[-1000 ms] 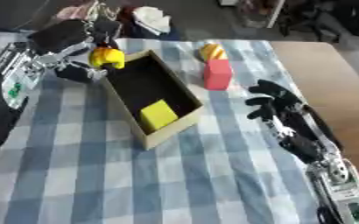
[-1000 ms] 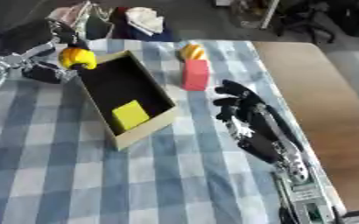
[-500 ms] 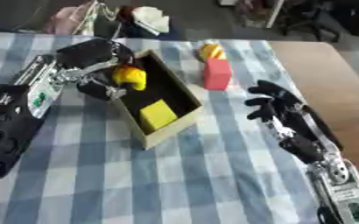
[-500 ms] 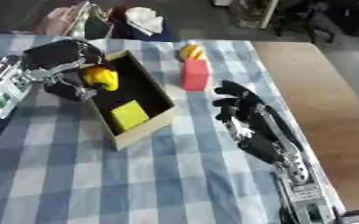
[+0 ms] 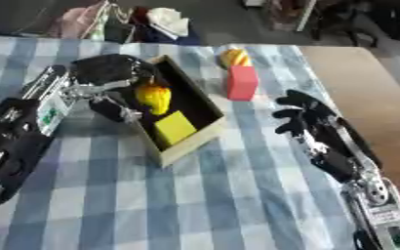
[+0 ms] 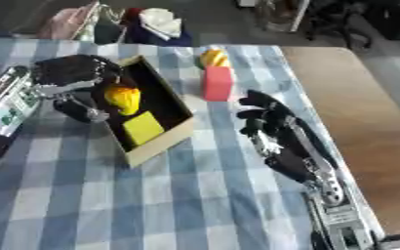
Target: Pick up objects on the table and place them in the box.
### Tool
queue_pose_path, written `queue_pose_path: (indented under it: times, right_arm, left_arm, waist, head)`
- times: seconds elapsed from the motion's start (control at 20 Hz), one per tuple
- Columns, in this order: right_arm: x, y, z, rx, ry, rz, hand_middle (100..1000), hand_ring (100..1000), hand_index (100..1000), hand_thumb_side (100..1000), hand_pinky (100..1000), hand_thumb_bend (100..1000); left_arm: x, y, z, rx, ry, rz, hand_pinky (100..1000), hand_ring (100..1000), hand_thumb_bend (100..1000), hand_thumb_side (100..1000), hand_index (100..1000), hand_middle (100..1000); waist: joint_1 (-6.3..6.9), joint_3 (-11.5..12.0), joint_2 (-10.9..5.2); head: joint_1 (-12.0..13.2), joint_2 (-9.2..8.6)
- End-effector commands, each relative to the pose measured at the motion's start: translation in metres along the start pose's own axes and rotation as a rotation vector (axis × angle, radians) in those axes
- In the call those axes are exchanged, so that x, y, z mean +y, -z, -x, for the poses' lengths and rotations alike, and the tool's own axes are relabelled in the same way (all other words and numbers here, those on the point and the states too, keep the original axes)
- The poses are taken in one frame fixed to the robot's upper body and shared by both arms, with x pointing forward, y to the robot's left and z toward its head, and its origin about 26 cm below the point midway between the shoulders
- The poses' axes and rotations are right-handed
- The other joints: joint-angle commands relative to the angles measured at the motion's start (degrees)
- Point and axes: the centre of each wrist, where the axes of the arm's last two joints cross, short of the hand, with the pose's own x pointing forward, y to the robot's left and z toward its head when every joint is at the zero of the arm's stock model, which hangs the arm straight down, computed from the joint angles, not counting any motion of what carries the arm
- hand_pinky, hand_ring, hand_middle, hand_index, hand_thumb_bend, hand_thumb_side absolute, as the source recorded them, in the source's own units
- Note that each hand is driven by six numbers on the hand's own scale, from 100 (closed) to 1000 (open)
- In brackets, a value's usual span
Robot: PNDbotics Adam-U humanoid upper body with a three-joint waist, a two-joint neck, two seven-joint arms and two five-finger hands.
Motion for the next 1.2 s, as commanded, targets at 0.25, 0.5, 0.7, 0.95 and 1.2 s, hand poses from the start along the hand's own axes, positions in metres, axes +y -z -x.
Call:
queue_pose_path:
  times: [0.25, 0.5, 0.7, 0.95, 1.2]
  right_arm:
    - [-0.004, 0.003, -0.005, -0.018, -0.011, -0.004, 825, 782, 927, 498, 647, 100]
    - [-0.007, 0.002, -0.005, -0.012, -0.021, -0.001, 825, 781, 927, 495, 648, 100]
    - [-0.016, 0.003, -0.008, -0.016, -0.053, 0.001, 827, 783, 929, 470, 650, 100]
    - [-0.043, 0.022, -0.023, -0.068, -0.165, -0.007, 834, 784, 935, 397, 659, 100]
    - [-0.079, 0.049, -0.033, -0.082, -0.282, -0.065, 855, 799, 950, 366, 677, 100]
  left_arm:
    - [0.025, -0.006, 0.003, -0.011, 0.035, -0.042, 820, 791, 256, 238, 901, 815]
    - [0.045, -0.017, 0.001, -0.013, 0.003, -0.157, 802, 760, 154, 180, 876, 760]
    - [0.067, -0.042, -0.010, -0.030, -0.068, -0.288, 791, 744, 100, 141, 851, 720]
    - [0.088, -0.082, -0.036, -0.033, -0.206, -0.420, 783, 732, 100, 166, 828, 682]
    - [0.090, -0.111, -0.060, -0.007, -0.360, -0.502, 777, 722, 100, 299, 811, 655]
  waist:
    - [0.17, 0.19, -2.23]
    - [0.38, 0.75, -2.39]
    - [0.58, 1.66, -2.55]
    - [0.69, 3.43, -2.83]
    - [0.73, 5.81, -3.09]
  head:
    - [-0.19, -0.28]
    - [-0.71, -0.34]
    - [-1.52, -0.37]
    - [-2.88, -0.22]
    - [-5.02, -0.38]
